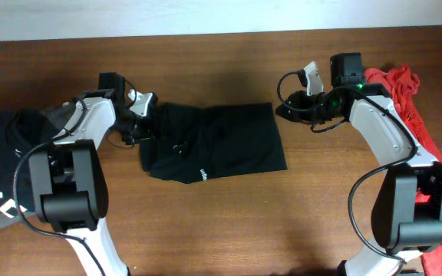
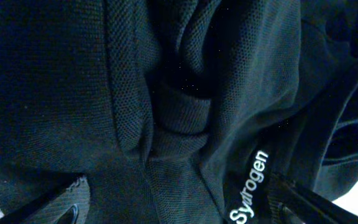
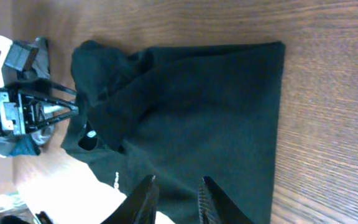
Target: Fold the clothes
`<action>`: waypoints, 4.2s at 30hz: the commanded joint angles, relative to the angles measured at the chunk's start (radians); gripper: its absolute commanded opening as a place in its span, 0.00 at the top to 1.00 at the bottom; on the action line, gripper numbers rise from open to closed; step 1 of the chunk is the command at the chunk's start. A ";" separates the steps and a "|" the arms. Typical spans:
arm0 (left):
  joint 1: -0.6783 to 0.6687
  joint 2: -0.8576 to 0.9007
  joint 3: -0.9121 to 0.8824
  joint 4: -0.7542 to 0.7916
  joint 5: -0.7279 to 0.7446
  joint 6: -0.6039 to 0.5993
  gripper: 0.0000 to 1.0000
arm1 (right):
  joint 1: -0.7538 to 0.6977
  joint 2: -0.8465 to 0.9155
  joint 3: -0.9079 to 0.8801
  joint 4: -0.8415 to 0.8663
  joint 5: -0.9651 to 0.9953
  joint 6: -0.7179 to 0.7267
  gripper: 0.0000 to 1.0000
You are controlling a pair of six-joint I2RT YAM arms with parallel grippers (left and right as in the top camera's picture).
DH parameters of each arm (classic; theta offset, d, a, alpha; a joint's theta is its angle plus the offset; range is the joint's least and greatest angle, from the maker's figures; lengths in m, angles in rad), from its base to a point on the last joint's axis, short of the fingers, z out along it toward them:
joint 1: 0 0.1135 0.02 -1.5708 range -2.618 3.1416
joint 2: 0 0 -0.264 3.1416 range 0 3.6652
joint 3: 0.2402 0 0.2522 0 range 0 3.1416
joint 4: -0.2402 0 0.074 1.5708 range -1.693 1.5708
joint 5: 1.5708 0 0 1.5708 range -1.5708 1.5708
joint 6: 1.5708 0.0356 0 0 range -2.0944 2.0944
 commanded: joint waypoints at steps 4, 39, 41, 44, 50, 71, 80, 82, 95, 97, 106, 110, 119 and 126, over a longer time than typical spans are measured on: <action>-0.048 0.080 -0.015 0.000 0.033 0.019 0.32 | -0.007 -0.006 0.006 -0.008 0.024 -0.033 0.73; -0.101 0.074 -0.011 0.008 0.013 -0.269 0.32 | -0.007 -0.006 0.006 -0.031 0.024 -0.033 0.78; -0.064 0.053 -0.011 0.008 0.014 -0.262 0.27 | -0.007 -0.006 0.006 -0.030 0.024 -0.033 0.78; -0.005 0.022 -0.011 -0.001 0.042 -0.183 0.23 | -0.007 -0.006 0.006 -0.030 0.024 -0.033 0.78; 0.072 0.021 -0.021 -0.061 0.067 0.034 0.16 | -0.007 -0.006 0.006 -0.026 0.024 -0.033 0.78; -0.113 0.038 -0.152 0.100 0.081 0.108 0.07 | -0.007 -0.006 0.006 -0.020 0.023 -0.029 0.78; -0.128 0.038 -0.152 0.147 -0.021 0.042 0.54 | -0.007 -0.006 0.006 -0.020 0.023 -0.029 0.78; -0.128 0.038 -0.152 0.166 -0.020 0.042 0.70 | -0.007 -0.006 0.006 -0.020 0.023 -0.029 0.79; 0.059 -0.032 0.159 -0.290 -0.047 0.104 1.00 | -0.053 -0.033 0.006 -0.035 0.023 -0.030 0.79; 0.091 -0.040 0.243 -0.354 -0.047 0.109 0.99 | -0.060 -0.042 0.006 -0.034 0.024 -0.030 0.79; 0.005 -0.041 0.467 -0.495 -0.051 0.131 0.99 | -0.072 -0.058 0.007 -0.031 0.024 -0.030 0.79; -0.118 -0.041 0.467 -0.495 -0.076 0.117 1.00 | -0.072 -0.058 0.007 -0.031 0.024 -0.030 0.79; -0.384 -0.041 0.467 -0.438 -0.237 -0.076 0.99 | -0.072 -0.058 0.007 -0.038 0.024 -0.030 0.79; -0.498 -0.035 0.464 -0.395 -0.309 -0.117 0.99 | -0.072 -0.058 0.007 -0.051 0.024 -0.030 0.79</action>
